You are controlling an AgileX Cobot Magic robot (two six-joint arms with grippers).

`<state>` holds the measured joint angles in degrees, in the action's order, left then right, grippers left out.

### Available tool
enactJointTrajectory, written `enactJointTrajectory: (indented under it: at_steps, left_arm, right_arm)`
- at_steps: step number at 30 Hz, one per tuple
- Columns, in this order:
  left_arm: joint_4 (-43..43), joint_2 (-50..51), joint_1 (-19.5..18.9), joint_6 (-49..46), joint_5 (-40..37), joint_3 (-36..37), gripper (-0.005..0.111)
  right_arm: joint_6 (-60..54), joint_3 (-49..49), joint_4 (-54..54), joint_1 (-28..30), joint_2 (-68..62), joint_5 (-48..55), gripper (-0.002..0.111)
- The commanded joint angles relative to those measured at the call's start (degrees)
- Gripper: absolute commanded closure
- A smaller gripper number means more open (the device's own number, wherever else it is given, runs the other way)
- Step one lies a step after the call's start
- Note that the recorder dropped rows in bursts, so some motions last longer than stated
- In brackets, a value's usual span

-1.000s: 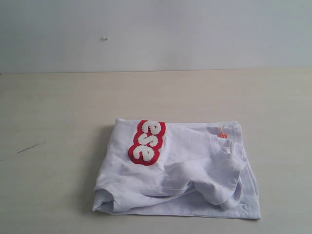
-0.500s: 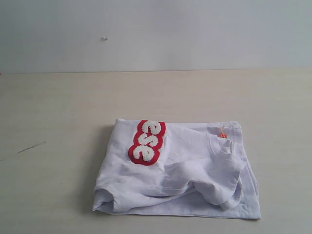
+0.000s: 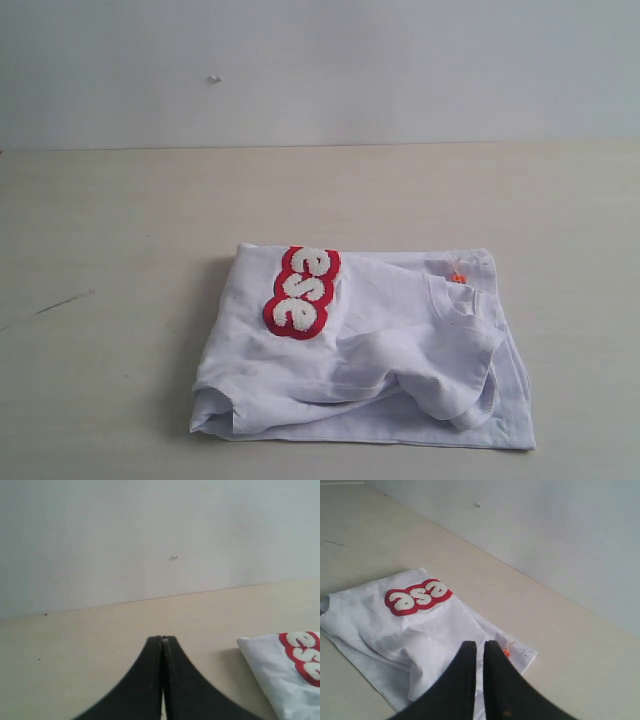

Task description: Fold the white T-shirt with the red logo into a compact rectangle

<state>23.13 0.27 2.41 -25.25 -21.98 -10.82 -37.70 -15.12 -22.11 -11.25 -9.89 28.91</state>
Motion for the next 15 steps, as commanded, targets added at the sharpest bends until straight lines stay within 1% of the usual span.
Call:
enactJointTrajectory:
  at_steps: [1, 3, 4, 5, 6, 7, 9, 11, 15]
  left_arm:
    - [-13.59, -0.27, -0.11, 0.0, 1.18, 2.78, 0.107]
    - [-14.72, -0.27, -0.11, 0.0, 3.29, 5.64, 0.107]
    - [-13.76, -0.27, -0.11, 0.0, 4.32, 6.58, 0.107]
    - [-10.43, -0.27, -0.11, 0.0, 4.08, 7.36, 0.107]
    - [-9.85, -0.27, -0.11, -0.11, 4.19, 7.86, 0.107]
    - [-9.53, -0.27, -0.11, 0.32, 6.03, 8.99, 0.107]
    - [-9.12, -0.27, -0.11, 5.53, 8.3, 10.82, 0.107]
    - [-9.91, -0.27, -0.11, 13.47, 10.48, 10.82, 0.107]
    - [-15.24, -0.27, -0.11, 21.33, 8.27, 10.82, 0.107]
  right_arm:
    - [0.3, 0.39, 0.05, -0.08, 0.25, -0.42, 0.101]
    - [0.41, 0.39, 0.04, -0.08, 0.25, -0.42, 0.101]
    - [0.41, 0.39, 0.04, -0.08, 0.25, -0.42, 0.101]
    - [0.41, 0.39, 0.04, -0.08, 0.25, -0.42, 0.101]
    - [0.41, 0.39, 0.04, -0.08, 0.25, -0.42, 0.101]
    - [0.41, 0.39, 0.04, -0.08, 0.25, -0.42, 0.101]
    - [0.41, 0.39, 0.04, -0.08, 0.25, -0.42, 0.101]
    - [0.41, 0.39, 0.04, -0.08, 0.25, -0.42, 0.101]
    - [0.4, 0.39, -0.08, -0.08, 0.25, -0.42, 0.101]
